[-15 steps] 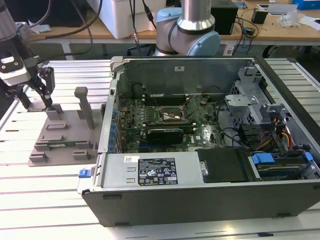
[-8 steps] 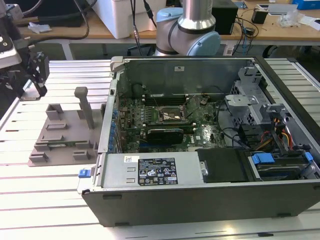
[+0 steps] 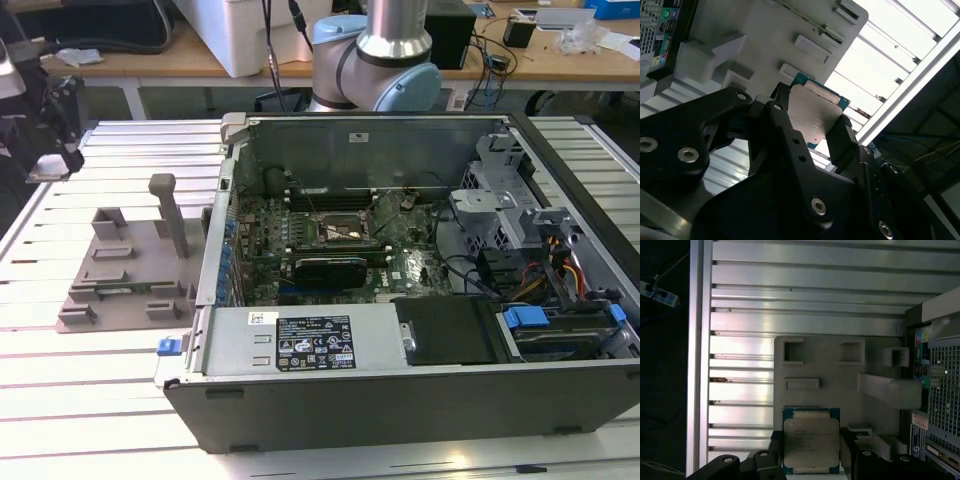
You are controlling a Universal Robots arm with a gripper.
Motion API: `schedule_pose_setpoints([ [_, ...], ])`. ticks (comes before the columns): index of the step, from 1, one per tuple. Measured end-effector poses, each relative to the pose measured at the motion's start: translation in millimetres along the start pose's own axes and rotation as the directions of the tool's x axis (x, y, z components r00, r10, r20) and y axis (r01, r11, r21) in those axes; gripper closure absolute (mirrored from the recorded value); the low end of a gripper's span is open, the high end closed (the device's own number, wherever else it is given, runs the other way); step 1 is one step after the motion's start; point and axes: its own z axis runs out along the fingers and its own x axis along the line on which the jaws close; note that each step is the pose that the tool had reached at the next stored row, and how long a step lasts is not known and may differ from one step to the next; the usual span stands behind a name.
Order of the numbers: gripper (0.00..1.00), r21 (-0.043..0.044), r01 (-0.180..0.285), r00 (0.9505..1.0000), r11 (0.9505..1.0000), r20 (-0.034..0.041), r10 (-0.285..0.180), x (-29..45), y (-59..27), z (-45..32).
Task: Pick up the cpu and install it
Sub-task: 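Pick up the cpu and move it towards the insertion slot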
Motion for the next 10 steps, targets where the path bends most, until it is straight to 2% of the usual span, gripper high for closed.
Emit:
schedule_pose_setpoints([
  [3,0.46,-0.0001,0.000,1.0000,1.0000,0.0001,0.000,-0.2,-0.1,-7.9],
  [10,0.46,0.0001,0.000,1.0000,1.0000,-0.0003,0.000,-2.1,-0.2,-8.5],
])
